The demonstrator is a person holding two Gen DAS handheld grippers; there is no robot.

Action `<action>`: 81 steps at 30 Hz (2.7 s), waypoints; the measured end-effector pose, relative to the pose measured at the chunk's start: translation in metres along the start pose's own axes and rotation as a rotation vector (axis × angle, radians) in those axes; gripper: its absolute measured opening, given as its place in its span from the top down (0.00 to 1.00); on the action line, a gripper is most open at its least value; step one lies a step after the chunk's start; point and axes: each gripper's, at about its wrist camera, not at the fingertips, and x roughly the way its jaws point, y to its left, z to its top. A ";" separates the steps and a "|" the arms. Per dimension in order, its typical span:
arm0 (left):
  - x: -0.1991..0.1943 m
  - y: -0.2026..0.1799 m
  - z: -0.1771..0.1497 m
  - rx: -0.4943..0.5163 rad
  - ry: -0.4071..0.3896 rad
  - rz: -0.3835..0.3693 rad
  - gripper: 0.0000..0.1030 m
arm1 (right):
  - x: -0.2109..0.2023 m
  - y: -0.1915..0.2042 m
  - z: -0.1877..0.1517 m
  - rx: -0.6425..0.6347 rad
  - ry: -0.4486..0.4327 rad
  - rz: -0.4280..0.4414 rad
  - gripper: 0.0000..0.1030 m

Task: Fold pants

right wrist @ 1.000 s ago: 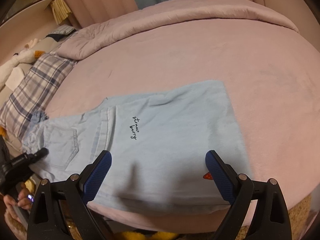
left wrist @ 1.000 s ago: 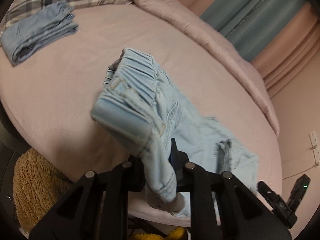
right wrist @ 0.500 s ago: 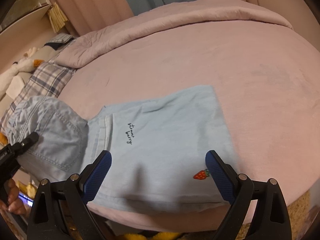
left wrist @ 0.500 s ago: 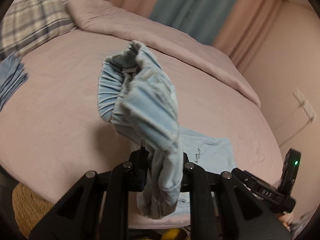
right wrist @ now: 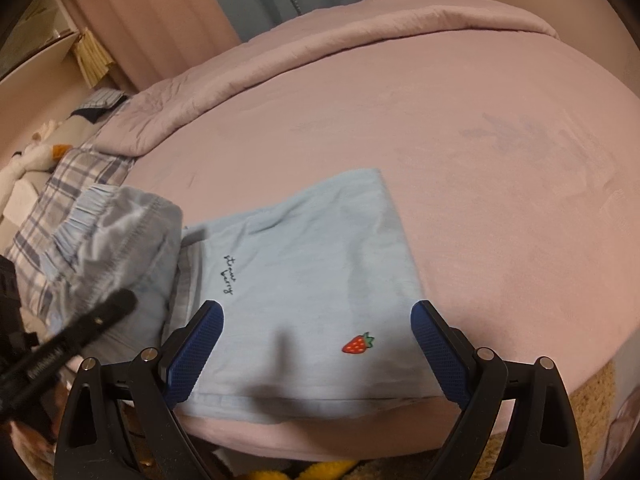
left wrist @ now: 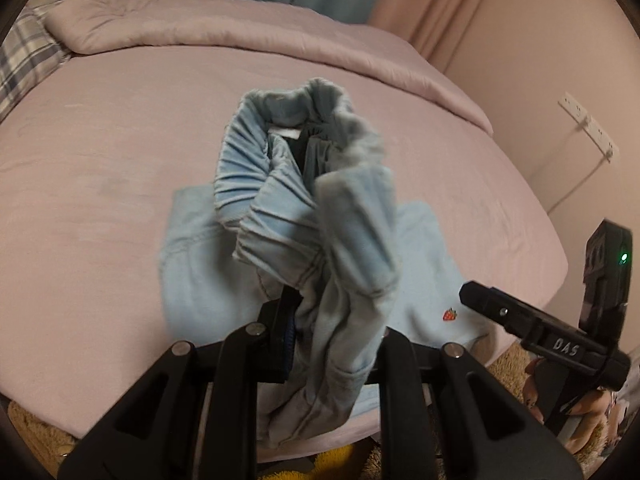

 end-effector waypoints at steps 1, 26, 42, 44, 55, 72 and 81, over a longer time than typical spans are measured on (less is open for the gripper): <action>0.005 0.000 0.002 0.002 0.014 -0.009 0.83 | 0.000 -0.001 0.000 0.004 0.000 -0.001 0.08; -0.041 0.061 -0.017 -0.242 -0.003 -0.003 0.20 | -0.006 0.010 0.012 -0.031 -0.010 0.037 0.08; -0.058 0.096 -0.034 -0.314 0.013 0.111 0.20 | 0.076 0.047 0.013 -0.061 0.174 0.173 0.33; -0.055 0.095 -0.034 -0.313 0.013 0.110 0.20 | 0.076 0.049 0.013 -0.063 0.181 0.179 0.44; -0.050 0.087 -0.028 -0.289 0.008 0.106 0.20 | 0.005 0.066 0.028 -0.186 0.025 0.205 0.71; 0.007 0.058 0.025 -0.159 0.052 0.044 0.42 | 0.022 0.002 0.030 -0.081 0.017 -0.038 0.71; 0.061 0.047 0.051 -0.147 0.146 -0.050 0.62 | 0.046 -0.011 0.026 -0.022 0.057 -0.044 0.70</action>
